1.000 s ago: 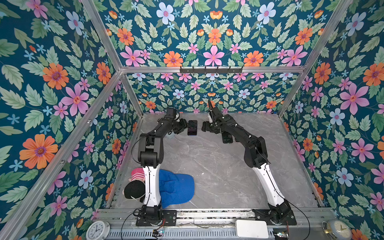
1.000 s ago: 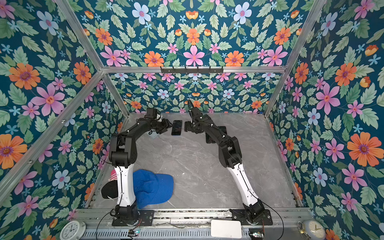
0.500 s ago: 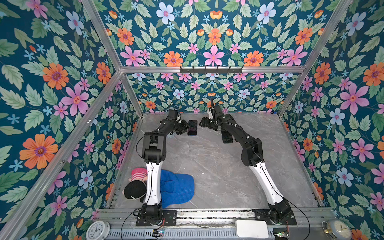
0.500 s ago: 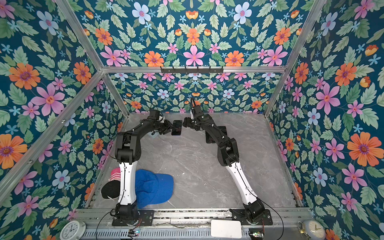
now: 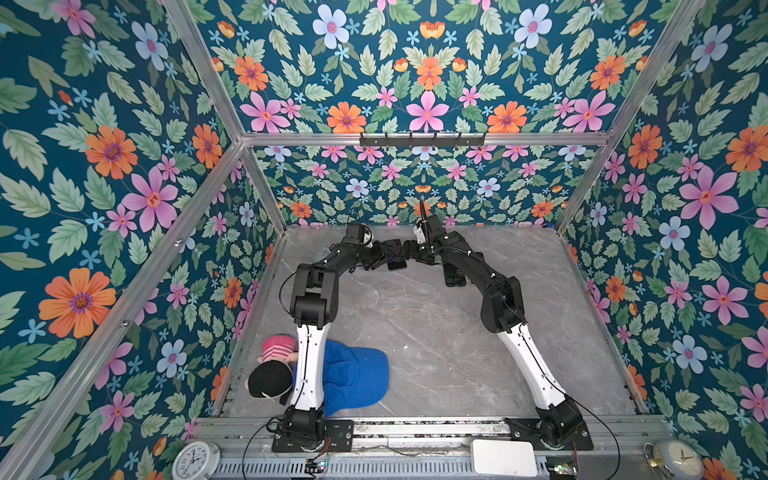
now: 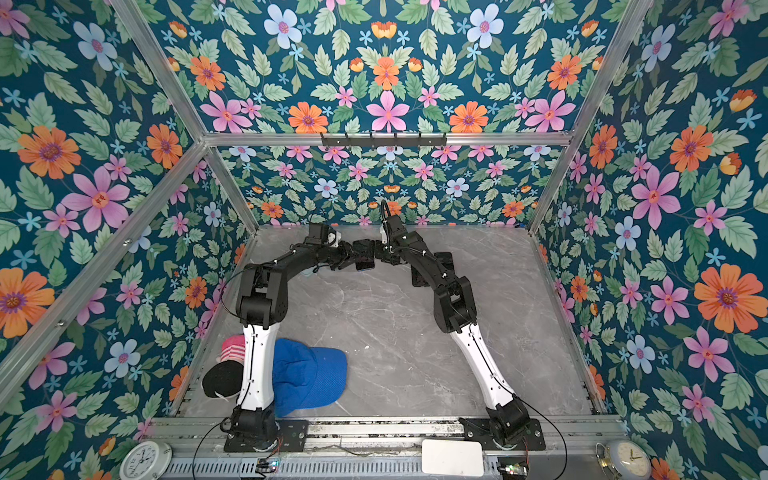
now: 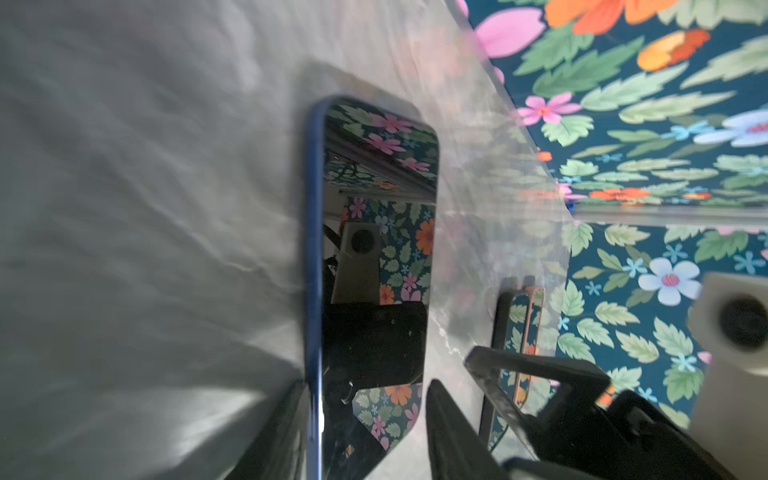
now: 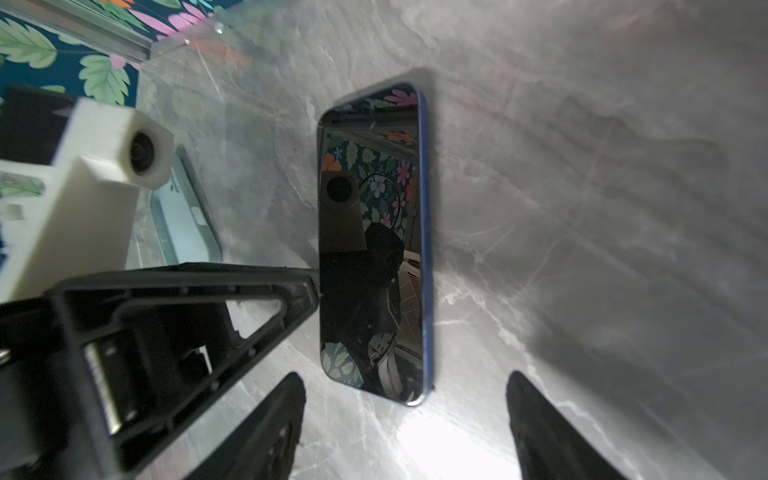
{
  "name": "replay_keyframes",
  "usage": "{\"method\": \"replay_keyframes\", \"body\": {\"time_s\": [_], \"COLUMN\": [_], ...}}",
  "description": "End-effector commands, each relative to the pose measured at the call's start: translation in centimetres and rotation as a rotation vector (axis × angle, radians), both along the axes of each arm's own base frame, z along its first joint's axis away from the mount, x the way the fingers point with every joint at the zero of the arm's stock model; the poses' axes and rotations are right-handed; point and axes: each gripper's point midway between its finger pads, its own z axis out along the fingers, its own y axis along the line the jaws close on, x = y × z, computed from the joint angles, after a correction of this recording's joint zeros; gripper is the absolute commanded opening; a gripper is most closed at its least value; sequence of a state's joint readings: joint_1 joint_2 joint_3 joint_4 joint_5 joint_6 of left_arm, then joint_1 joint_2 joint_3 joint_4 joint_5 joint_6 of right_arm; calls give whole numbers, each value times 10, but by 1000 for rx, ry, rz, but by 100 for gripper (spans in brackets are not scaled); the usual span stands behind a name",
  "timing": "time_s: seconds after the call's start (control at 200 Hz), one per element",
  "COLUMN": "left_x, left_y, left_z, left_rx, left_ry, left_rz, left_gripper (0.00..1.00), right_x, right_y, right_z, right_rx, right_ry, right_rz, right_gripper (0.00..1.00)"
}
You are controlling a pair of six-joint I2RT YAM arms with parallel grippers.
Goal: Put the phone into the phone case
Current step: 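Move both grippers toward the blue-edged black phone farther from the robot, then close the right gripper on the blue-edged phone while left gripper hovers nearby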
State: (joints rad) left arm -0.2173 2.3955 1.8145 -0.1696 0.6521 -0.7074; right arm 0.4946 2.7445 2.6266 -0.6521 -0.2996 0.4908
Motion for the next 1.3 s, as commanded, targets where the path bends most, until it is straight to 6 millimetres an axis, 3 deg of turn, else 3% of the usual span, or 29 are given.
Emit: {"method": "replay_keyframes", "body": {"time_s": [0.0, 0.12, 0.28, 0.395, 0.52, 0.62, 0.77, 0.98, 1.165, 1.295], "left_x": [-10, -19, -36, -48, -47, -30, 14, 72, 105, 116], "left_y": [-13, -17, -6, 13, 36, 45, 52, 49, 51, 41], "left_z": [3, 10, 29, 35, 22, 14, 10, 32, 31, 14], "left_rx": [-14, -27, -22, 7, 25, 22, -4, -54, -129, -203], "left_ry": [24, 18, 1, -2, 35, 34, -5, -182, -275, -270], "left_rz": [-19, -26, -25, -7, 44, 81, 125, 164, 235, 251], "left_gripper": [49, 49, 50, 51, 50, 49, 48, 49, 50, 50], "right_x": [-5, -7, -10, -12, -13, -13, -10, -11, -13, -15], "right_y": [4, 4, 6, 6, 2, 2, -6, -8, -6, -7], "right_z": [-7, -15, -28, -38, -49, -54, -58, -59, -61, -61], "right_rx": [-13, -31, -46, -67, -75, -48, 5, 27, 44, 43], "right_ry": [5, 11, 14, 14, 36, 67, 120, 137, 151, 162], "right_rz": [28, 41, 74, 103, 93, 73, 34, 37, 41, 46], "right_gripper": [77, 77, 79, 81, 77, 73, 68, 67, 67, 67]}}
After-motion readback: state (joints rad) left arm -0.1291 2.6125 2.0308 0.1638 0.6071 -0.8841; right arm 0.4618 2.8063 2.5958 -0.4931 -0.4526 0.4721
